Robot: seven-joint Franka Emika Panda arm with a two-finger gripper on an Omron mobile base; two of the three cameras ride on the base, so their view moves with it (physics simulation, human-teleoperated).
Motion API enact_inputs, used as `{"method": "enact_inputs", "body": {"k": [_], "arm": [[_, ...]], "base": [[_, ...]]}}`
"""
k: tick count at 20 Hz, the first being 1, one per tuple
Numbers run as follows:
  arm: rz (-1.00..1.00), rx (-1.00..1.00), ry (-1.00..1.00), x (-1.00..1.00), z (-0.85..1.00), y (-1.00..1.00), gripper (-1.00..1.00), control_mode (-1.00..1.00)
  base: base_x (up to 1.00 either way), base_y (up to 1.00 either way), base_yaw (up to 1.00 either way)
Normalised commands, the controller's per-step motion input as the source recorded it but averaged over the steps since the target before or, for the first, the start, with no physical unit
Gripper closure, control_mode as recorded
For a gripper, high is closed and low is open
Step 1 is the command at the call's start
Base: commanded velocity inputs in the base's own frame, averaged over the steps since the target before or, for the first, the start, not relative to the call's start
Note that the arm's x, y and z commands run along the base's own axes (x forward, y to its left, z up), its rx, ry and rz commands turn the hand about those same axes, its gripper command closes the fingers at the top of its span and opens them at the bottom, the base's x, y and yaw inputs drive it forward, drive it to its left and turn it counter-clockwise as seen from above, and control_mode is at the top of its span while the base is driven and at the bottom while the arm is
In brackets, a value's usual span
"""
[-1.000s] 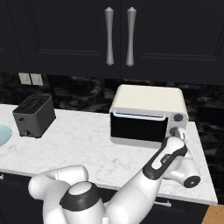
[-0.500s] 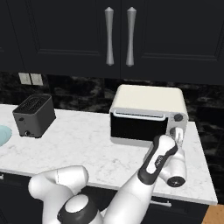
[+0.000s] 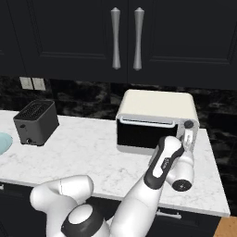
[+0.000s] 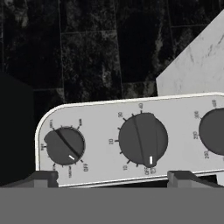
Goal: Pick up the kebab skewer and baguette bread, and place them inside the toaster oven. Close the toaster oven door and start by setting the timer.
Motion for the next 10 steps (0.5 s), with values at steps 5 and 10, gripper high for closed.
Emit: {"method": "enact_inputs", "body": {"k": [5,10], "arm": [[0.0,0.04,0.0,0.0,0.0,0.0,-1.0,-1.0],[0.0,0.02,0.0,0.08,0.0,0.0,-1.0,-1.0]], "base": [[0.0,0.0,0.0],[0.0,0.0,0.0]]}}
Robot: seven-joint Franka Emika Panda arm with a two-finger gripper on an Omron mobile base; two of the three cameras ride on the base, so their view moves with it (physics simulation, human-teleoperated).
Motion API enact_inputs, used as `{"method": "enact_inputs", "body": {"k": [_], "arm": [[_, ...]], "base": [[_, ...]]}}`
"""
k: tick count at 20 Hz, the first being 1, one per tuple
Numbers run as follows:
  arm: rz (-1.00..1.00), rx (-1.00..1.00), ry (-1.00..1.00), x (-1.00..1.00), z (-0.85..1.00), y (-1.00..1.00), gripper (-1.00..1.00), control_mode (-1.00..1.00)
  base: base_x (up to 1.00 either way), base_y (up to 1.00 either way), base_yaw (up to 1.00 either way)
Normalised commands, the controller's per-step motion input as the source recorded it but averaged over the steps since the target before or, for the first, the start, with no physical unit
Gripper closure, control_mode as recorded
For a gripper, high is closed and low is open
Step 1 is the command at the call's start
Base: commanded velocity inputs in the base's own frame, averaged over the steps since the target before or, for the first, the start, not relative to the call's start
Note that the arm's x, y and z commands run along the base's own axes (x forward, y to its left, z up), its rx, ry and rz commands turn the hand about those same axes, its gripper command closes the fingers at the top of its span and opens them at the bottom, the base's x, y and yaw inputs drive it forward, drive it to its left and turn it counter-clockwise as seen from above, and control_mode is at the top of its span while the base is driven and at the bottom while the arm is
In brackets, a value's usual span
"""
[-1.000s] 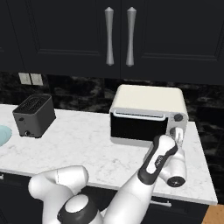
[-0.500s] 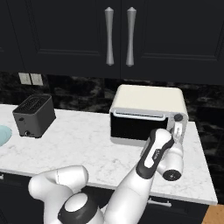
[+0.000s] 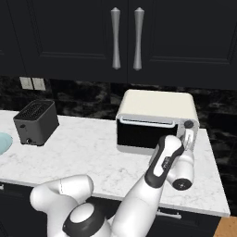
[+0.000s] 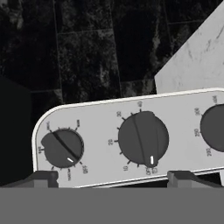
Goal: Pick up the kebab skewer and baguette bread, and place them inside the toaster oven. Close the toaster oven door and start by setting the timer.
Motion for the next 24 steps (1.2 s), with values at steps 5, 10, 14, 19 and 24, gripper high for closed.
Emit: {"method": "enact_inputs", "body": {"k": [5,10,14,19,24], "arm": [[0.0,0.01,0.0,0.07,0.0,0.0,-1.0,-1.0],[0.0,0.0,0.0,0.09,0.0,0.0,-1.0,-1.0],[0.0,0.0,0.0,0.06,0.0,0.0,-1.0,-1.0],[0.0,0.0,0.0,0.0,-0.07,0.0,-1.0,-1.0],[0.0,0.0,0.03,0.0,-0.2,0.0,-1.0,-1.0]], "base": [[0.0,0.0,0.0],[0.0,0.0,0.0],[0.0,0.0,0.0],[0.0,0.0,0.0],[0.0,0.0,0.0]]}}
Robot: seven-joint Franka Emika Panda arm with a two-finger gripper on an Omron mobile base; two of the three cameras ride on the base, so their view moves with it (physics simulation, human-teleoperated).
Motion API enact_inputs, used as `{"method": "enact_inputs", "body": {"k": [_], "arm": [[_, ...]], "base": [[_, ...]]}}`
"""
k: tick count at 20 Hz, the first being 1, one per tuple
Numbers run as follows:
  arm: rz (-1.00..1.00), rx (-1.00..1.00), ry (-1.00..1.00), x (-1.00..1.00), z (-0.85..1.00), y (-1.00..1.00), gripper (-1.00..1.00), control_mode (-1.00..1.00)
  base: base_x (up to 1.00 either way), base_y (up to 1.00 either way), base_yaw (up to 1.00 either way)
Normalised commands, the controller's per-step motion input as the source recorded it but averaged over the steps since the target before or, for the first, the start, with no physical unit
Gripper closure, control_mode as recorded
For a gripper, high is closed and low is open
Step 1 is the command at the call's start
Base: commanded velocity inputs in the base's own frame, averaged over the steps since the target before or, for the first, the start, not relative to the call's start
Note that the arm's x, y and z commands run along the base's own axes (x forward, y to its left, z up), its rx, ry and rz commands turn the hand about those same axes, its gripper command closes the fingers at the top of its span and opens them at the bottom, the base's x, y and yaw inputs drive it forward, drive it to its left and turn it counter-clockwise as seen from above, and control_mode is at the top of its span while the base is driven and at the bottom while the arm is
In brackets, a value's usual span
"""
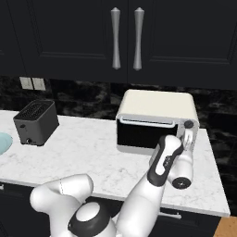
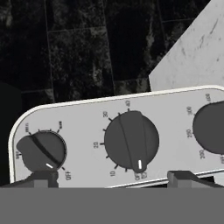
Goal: Pick up the kebab skewer and baguette bread, and place them inside the toaster oven. Close the toaster oven door and start by setting the timer.
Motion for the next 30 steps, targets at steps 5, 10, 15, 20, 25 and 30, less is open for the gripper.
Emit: {"method": "enact_inputs", "body": {"k": [5,10,15,20,25,30], "arm": [[0.0,0.01,0.01,0.11,-0.08,0.0,-1.0,-1.0],[0.0,0.0,0.0,0.36,0.0,0.0,-1.0,-1.0],[0.0,0.0,0.01,0.1,-0.07,0.0,-1.0,-1.0],[0.0,0.01,0.0,0.02,-0.07,0.0,-1.0,-1.0],[0.0,0.0,0.0,0.07,-0.04,-0.05,-1.0,-1.0],[0.0,0.0,0.0,0.17,-0.01,-0.18,-1.0,-1.0]], "base": [[0.0,0.0,0.0],[0.0,0.0,0.0],[0.0,0.0,0.0],[0.0,0.0,0.0],[0.0,0.0,0.0],[0.0,0.0,0.0]]}}
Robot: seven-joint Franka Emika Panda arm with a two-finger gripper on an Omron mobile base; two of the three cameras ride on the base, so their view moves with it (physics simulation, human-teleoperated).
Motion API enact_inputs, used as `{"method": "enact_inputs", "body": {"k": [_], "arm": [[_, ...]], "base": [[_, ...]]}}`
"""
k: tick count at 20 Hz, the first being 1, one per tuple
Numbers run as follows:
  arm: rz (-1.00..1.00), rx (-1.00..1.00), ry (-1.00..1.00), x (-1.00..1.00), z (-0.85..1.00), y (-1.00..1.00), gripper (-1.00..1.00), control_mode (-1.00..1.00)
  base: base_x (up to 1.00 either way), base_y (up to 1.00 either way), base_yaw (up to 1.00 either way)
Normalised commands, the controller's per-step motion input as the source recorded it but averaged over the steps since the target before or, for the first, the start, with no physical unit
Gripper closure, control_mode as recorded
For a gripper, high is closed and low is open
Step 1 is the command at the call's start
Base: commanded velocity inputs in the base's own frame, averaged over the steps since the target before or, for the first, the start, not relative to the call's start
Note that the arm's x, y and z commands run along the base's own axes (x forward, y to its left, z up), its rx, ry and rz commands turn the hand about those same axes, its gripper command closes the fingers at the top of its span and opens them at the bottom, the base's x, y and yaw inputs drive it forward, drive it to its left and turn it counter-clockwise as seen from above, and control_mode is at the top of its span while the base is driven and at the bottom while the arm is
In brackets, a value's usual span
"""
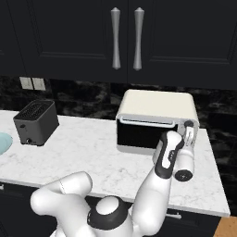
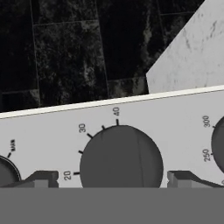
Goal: Pick up the kebab skewer and baguette bread, and place them inside the toaster oven. Close the toaster oven door and start by setting the timer.
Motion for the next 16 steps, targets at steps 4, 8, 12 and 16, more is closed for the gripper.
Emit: {"method": "enact_inputs", "body": {"k": [4,8,12,16], "arm": [[0.0,0.01,0.0,0.07,-0.05,-0.21,-1.0,-1.0],[0.0,0.01,0.0,0.07,-0.16,-0.01,-1.0,-1.0],[0.0,0.02,0.0,0.0,-0.16,0.0,-1.0,-1.0],[0.0,0.02,0.0,0.11,-0.04,0.0,1.0,-1.0]], "base": [[0.0,0.0,0.0],[0.0,0.0,0.0],[0.0,0.0,0.0],[0.0,0.0,0.0]]}}
